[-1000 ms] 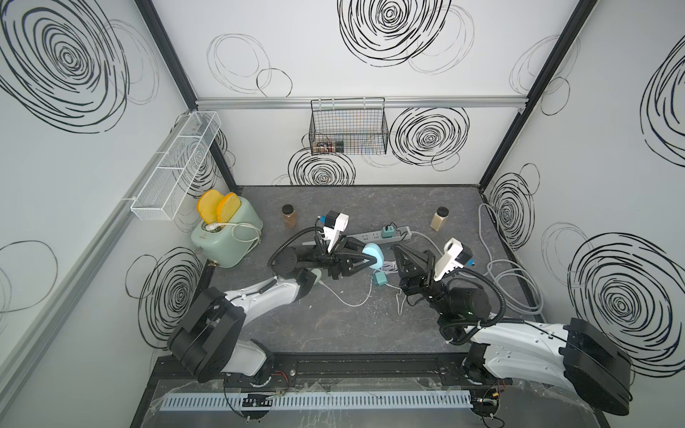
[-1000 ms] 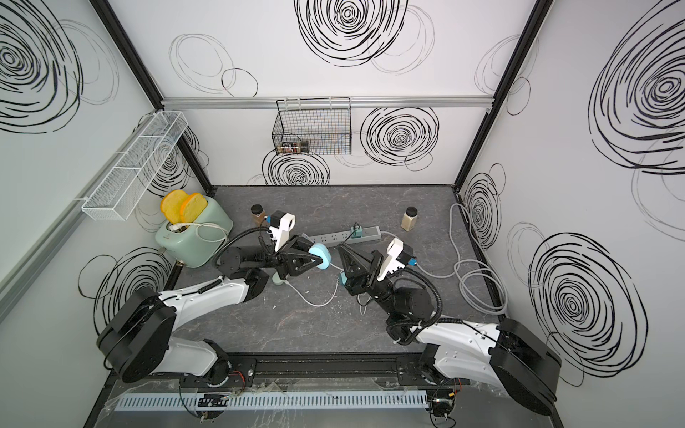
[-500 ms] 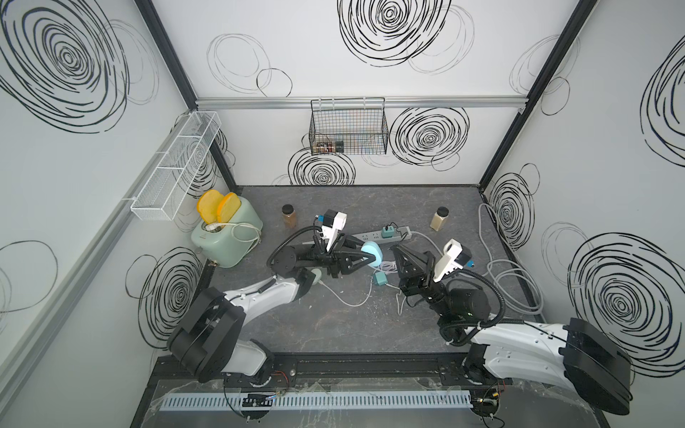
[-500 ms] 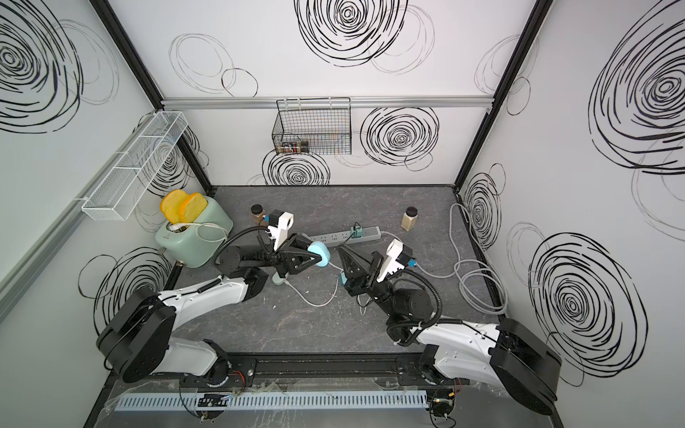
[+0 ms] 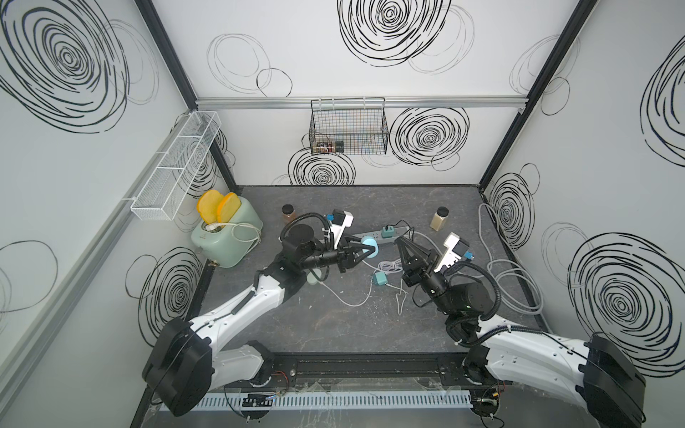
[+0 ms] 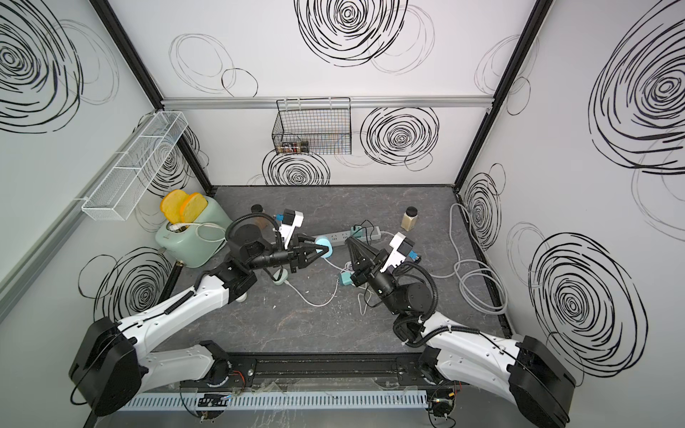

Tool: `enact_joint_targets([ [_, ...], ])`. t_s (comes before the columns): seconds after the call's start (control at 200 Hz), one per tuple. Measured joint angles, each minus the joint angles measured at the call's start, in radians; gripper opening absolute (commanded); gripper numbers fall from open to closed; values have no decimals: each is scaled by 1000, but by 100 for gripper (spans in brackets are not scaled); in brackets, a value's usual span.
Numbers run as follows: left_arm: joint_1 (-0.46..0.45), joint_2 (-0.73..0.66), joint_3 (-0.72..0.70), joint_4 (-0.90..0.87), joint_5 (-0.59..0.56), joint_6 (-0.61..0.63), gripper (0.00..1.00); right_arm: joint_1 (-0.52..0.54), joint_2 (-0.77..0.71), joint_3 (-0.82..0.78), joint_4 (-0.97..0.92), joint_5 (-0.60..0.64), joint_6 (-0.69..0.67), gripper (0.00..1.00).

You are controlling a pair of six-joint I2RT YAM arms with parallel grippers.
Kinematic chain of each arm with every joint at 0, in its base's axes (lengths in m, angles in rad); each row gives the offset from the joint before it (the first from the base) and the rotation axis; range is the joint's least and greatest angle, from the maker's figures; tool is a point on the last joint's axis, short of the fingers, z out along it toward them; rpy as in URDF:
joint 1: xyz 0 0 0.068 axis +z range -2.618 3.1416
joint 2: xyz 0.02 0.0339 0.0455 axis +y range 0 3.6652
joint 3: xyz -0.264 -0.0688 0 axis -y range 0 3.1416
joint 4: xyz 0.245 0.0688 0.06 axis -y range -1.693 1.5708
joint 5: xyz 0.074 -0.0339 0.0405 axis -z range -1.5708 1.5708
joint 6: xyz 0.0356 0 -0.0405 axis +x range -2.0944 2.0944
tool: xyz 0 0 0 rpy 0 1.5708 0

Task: Charge the bluetooth headset
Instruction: Place the bluetooth headset at the center of the board.

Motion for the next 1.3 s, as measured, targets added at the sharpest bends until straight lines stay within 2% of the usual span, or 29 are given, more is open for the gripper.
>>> enact_joint_targets([
  [0.3, 30, 5, -288, 5, -103, -164, 21, -23, -55, 24, -462, 58, 127, 4],
  [0.525, 42, 47, -412, 75, -136, -254, 23, -67, -39, 29, -655, 52, 175, 5],
  [0.685, 56, 111, -402, 106, -151, -277, 24, -105, -39, 34, -719, 42, 188, 5],
  [0.921, 59, 300, -311, 137, -166, -303, 24, -158, -61, 35, -772, 27, 190, 5],
  [1.301, 26, 460, -206, 77, -233, -375, 35, -300, -153, 5, -799, -36, 190, 5],
])
